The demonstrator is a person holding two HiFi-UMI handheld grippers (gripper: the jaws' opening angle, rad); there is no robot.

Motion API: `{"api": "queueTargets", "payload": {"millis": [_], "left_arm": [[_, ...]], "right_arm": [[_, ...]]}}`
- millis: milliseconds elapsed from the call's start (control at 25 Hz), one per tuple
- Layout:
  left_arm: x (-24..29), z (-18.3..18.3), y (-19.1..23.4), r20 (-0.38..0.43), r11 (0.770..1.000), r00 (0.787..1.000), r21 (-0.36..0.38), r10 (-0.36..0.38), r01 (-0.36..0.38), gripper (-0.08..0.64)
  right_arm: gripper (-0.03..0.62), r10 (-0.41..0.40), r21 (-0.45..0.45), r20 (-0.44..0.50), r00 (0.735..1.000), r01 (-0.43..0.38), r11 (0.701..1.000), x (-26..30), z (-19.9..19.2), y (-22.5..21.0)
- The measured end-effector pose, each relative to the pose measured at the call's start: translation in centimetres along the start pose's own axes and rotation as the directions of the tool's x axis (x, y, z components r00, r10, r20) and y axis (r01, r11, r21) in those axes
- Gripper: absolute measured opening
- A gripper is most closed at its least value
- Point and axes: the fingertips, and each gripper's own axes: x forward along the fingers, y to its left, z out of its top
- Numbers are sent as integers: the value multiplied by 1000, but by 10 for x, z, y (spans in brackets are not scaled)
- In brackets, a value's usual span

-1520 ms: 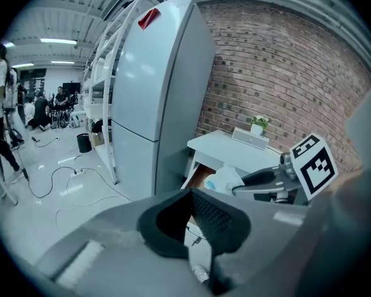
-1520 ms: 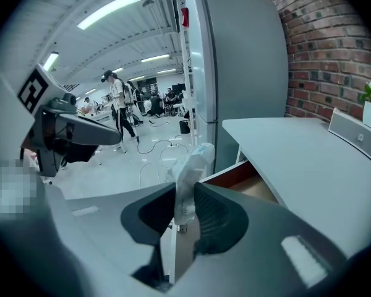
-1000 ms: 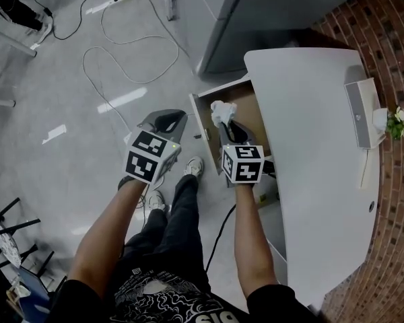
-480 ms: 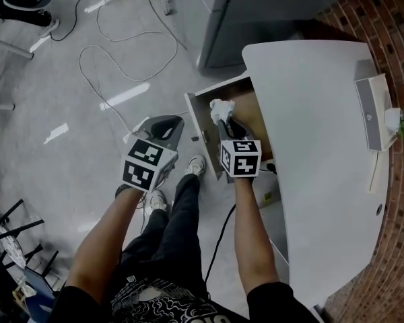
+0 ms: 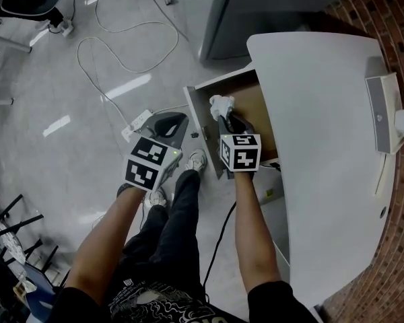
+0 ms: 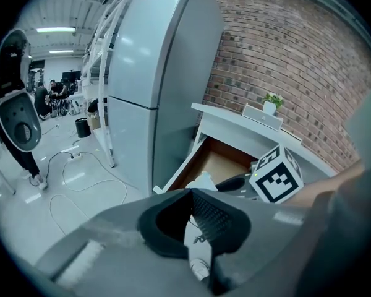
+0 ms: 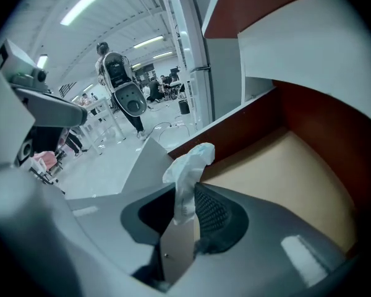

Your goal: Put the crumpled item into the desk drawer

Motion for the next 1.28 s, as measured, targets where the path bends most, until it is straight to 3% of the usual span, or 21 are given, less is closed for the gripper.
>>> {"api": "queueTargets", "payload": {"millis": [440, 720, 1280], "left_arm": [[0, -4, -1, -18, 1000, 1000, -11, -6, 5, 5], [-1, -2, 0, -14, 1000, 1000, -5, -1, 1, 5], [-47, 35, 2, 50, 999, 998, 18, 31, -31, 5]], "right_arm": [[89, 0, -16, -2, 1000, 0, 1000, 2, 0, -2], [158, 12, -32, -30, 999, -13, 999, -1, -1, 2], [156, 29, -30, 45, 999, -28, 999, -57, 50, 36]]}}
